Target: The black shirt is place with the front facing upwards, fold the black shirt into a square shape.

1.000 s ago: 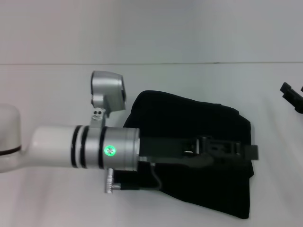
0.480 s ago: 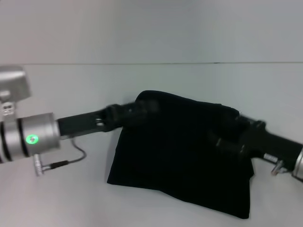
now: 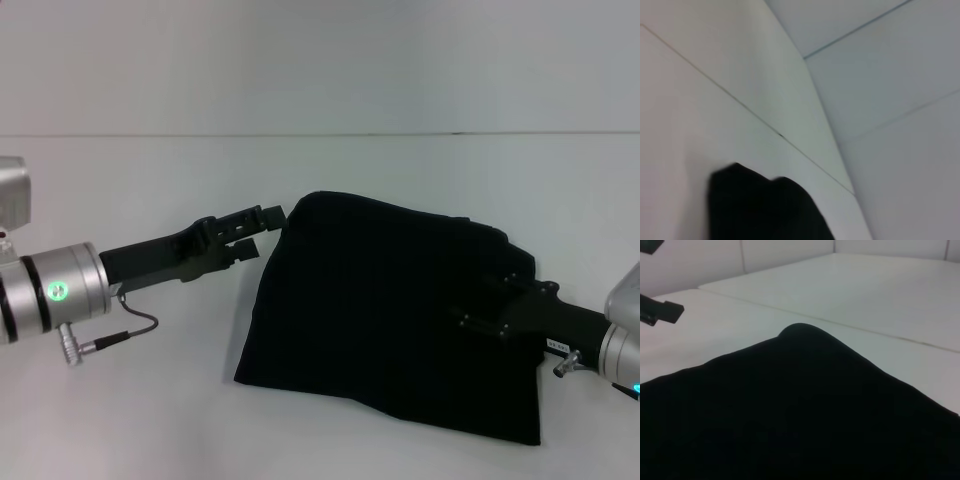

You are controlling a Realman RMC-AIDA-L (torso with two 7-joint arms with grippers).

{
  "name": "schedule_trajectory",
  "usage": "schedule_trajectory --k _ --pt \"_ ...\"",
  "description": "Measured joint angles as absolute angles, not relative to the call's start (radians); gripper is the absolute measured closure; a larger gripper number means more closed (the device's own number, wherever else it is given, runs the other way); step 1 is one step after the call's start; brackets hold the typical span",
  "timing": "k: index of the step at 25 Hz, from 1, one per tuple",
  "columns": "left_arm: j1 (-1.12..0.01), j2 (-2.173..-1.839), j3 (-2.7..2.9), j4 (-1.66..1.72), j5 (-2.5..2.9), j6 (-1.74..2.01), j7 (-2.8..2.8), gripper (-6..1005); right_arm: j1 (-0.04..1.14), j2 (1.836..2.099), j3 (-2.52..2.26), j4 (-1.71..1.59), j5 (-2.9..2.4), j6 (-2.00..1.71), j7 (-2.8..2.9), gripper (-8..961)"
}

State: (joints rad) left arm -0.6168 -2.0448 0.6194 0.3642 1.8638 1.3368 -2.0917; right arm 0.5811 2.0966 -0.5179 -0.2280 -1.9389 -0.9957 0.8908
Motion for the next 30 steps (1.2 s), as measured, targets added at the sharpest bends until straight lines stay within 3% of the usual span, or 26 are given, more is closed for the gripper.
schedule_trajectory --k 6,16,30 --pt "-0.672 -2.044 0.669 0.359 1.866 1.215 -2.127 61 0.557 2.09 -0.5 -0.263 -1.937 -1.115 0.894 217" --pt "-0.801 -1.999 0.855 0.361 1.957 1.079 -2.332 61 0.452 2.086 -0.535 -0.398 -2.003 -1.466 0.886 216" --pt "-0.855 -2.053 0.956 0.364 2.02 0.887 -2.357 60 0.43 2.089 -0.537 -0.39 -2.037 -1.477 0.888 216"
